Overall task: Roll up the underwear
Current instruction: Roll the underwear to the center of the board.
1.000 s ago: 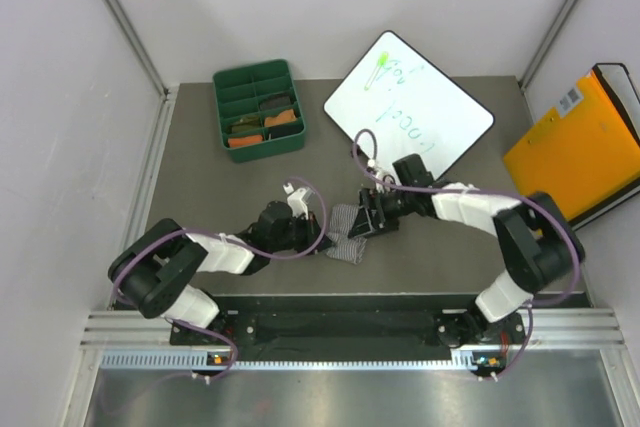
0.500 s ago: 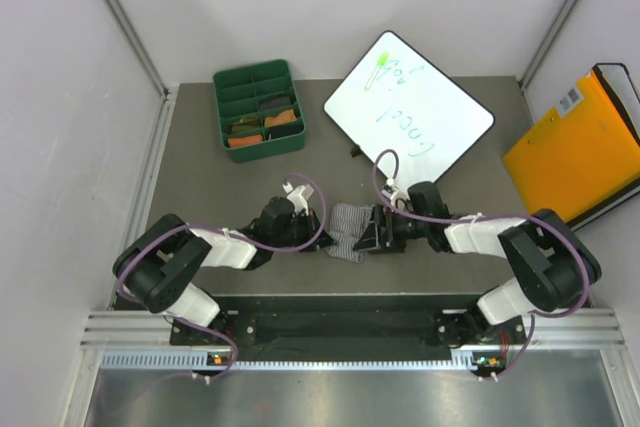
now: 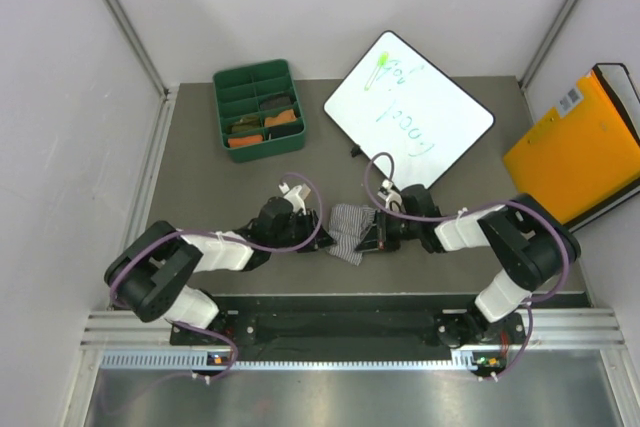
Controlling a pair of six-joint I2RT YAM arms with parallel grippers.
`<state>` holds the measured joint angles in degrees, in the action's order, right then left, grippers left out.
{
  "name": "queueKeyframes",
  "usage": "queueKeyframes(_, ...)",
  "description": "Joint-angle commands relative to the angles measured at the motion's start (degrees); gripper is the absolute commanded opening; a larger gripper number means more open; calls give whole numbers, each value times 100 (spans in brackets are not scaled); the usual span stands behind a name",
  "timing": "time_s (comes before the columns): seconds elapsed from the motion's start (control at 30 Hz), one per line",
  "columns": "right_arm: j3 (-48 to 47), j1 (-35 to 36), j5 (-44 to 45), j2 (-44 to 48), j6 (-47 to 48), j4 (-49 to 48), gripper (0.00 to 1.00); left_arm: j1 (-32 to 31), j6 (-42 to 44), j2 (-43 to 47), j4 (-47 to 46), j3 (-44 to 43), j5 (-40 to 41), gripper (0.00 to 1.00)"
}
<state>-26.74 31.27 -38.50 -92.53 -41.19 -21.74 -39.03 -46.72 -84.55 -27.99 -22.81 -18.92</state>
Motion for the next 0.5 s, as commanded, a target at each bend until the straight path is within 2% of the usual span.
queueKeyframes(0.0,-155,64,712,-142,208,538,1,71,75,422,671,145,511,40)
queueKeyframes(0.03,-173,64,747,-160,217,582,0,88,101,466,733,145,634,45)
queueKeyframes(0.17,-287,64,739,-221,322,724,0,106,286,475,804,127,705,47)
queueKeyframes(0.4,-358,64,572,-345,348,688,0,106,67,-175,-329,312,196,48)
queueKeyframes(0.43,-367,64,546,-371,375,680,0,106,14,-245,-643,373,169,47)
queueKeyframes(0.47,-376,55,519,-388,392,671,0,106,-47,-385,-794,408,91,42)
